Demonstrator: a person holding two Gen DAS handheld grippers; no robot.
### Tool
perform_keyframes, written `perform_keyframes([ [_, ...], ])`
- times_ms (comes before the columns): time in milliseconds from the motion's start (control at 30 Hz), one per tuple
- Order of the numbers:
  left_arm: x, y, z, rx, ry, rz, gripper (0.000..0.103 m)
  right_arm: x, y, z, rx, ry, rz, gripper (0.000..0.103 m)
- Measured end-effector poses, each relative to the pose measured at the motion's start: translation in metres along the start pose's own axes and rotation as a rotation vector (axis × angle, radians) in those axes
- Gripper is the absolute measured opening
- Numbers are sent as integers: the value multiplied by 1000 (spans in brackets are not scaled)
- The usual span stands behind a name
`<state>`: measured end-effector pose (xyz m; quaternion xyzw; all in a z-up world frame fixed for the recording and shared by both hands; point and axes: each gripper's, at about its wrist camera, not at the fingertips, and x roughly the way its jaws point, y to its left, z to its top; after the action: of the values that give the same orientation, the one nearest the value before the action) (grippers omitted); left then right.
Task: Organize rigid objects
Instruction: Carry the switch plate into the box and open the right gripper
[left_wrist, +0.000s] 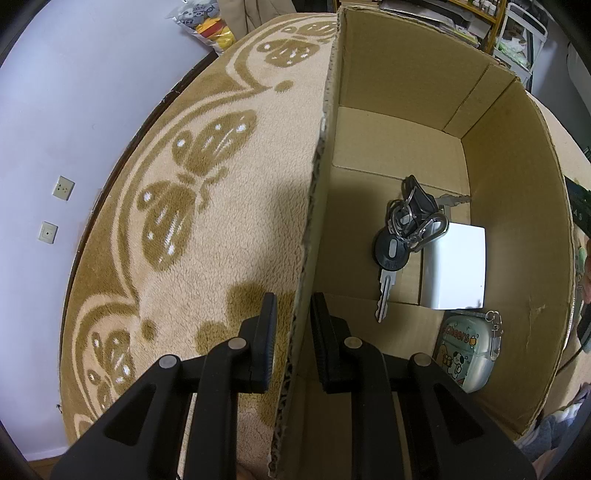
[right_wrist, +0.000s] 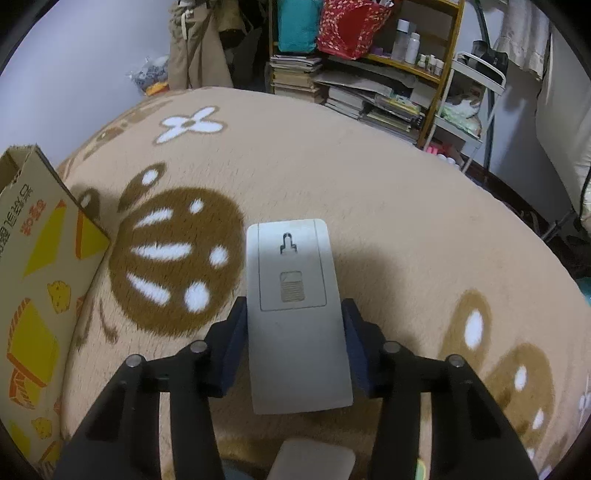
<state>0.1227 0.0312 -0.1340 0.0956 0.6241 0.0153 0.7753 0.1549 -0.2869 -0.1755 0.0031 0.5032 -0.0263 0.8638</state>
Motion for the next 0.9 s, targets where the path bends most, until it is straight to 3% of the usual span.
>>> perform_keyframes([
  [167,0,-1,1,0,1,1,18,-14,2,-3,64,1,-51,51],
  [500,1,0,1,-5,6,-1,18,-48,1,-16,182,-15,9,51],
  [900,-1,0,0,-2,2,3,18,-108,42,-3,119,-136,73,51],
])
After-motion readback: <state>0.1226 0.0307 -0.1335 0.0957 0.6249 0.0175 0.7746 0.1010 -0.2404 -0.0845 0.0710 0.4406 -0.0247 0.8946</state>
